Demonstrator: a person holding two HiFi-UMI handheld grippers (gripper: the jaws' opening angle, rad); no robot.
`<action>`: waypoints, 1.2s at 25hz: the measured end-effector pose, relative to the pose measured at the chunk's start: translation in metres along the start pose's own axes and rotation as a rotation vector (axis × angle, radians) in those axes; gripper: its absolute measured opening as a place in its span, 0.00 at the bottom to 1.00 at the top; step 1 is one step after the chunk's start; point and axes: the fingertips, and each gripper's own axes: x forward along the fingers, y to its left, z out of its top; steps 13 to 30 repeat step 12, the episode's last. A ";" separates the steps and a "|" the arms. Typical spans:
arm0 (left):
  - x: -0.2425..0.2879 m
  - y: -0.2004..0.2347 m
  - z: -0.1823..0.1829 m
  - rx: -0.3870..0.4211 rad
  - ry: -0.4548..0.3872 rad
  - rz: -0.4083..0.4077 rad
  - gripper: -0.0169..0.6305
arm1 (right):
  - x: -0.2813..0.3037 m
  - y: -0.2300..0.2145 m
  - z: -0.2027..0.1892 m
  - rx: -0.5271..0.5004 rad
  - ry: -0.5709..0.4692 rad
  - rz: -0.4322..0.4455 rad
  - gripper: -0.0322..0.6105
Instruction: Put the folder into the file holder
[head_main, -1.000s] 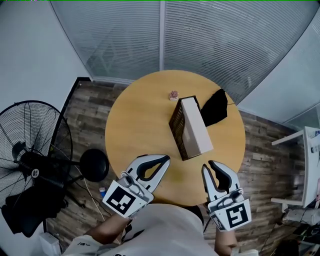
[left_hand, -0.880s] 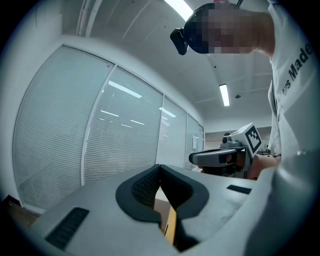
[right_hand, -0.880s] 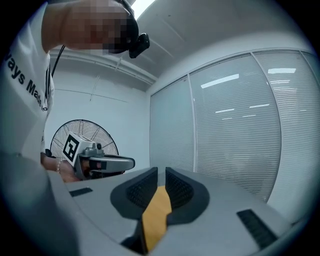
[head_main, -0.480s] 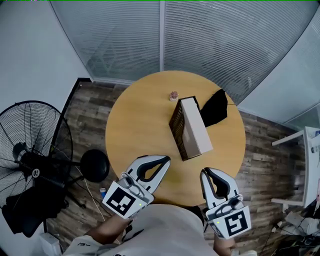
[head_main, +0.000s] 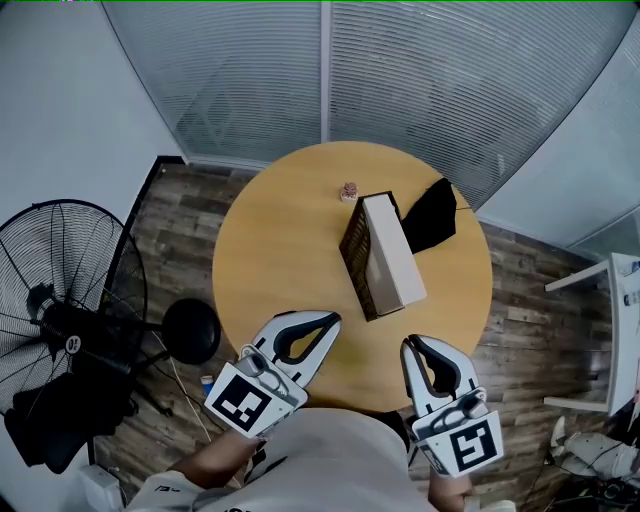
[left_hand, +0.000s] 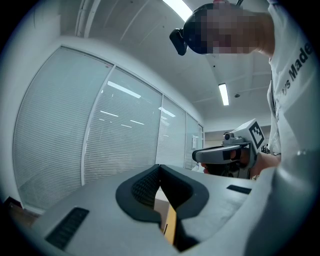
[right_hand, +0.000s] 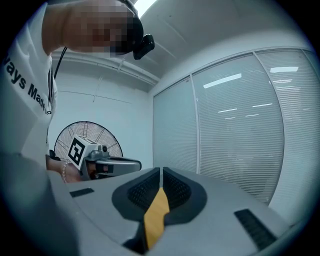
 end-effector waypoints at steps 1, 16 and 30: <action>0.000 0.000 0.000 0.000 0.001 -0.001 0.06 | 0.000 0.000 0.000 0.000 0.001 -0.001 0.12; 0.000 0.000 0.000 -0.003 0.002 -0.004 0.06 | 0.001 -0.002 0.000 -0.004 -0.001 -0.006 0.12; 0.000 0.000 0.000 -0.003 0.002 -0.004 0.06 | 0.001 -0.002 0.000 -0.004 -0.001 -0.006 0.12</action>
